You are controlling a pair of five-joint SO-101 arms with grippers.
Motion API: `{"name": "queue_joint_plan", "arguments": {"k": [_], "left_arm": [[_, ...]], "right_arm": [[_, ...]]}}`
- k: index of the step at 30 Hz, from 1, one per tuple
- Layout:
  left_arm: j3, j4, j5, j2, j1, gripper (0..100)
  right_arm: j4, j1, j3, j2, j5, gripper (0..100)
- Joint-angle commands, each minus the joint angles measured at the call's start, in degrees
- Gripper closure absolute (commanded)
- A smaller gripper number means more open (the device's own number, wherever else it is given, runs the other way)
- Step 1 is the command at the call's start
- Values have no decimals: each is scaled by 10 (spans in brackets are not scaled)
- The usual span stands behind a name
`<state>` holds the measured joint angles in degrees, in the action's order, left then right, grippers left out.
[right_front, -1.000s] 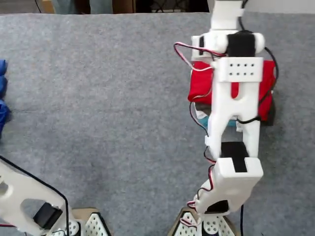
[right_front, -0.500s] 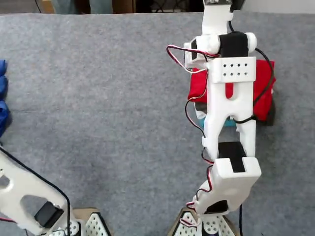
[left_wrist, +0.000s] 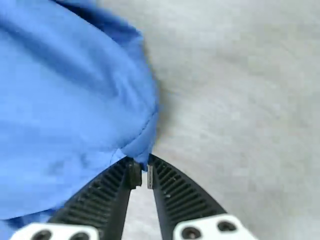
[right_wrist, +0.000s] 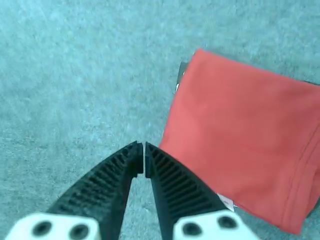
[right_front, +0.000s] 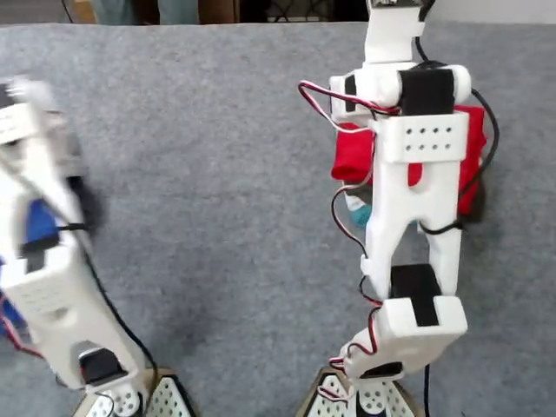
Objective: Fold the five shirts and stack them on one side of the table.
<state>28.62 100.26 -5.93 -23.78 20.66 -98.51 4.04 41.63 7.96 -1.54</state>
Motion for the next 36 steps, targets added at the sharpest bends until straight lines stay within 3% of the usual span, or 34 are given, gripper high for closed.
{"name": "queue_joint_plan", "arguments": {"k": [1, 6, 10, 15, 19, 23, 28, 31, 36], "left_arm": [[-75, 4, 8, 87, -147, 972], [-107, 4, 10, 138, -305, 971], [-87, -29, 11, 165, -382, 971], [-8, -77, 59, 164, -380, 961], [54, -84, 127, 136, -358, 842], [137, -81, 181, 127, -320, 766], [232, -62, 171, 128, -224, 766], [311, 4, 143, 128, -119, 766], [294, 7, 113, 148, 110, 809]], "right_arm": [[-3, -17, 24, -31, 2, 984], [-3, -59, 23, -32, 3, 984], [-3, -77, 25, -31, 18, 984], [-2, -77, 24, -29, 39, 984], [1, -77, 25, -29, 39, 983], [2, -73, 24, -28, 39, 983], [-1, -67, 22, -27, 39, 983], [-12, -33, 14, -27, 80, 983], [-25, 105, -78, -39, 193, 983]]}}
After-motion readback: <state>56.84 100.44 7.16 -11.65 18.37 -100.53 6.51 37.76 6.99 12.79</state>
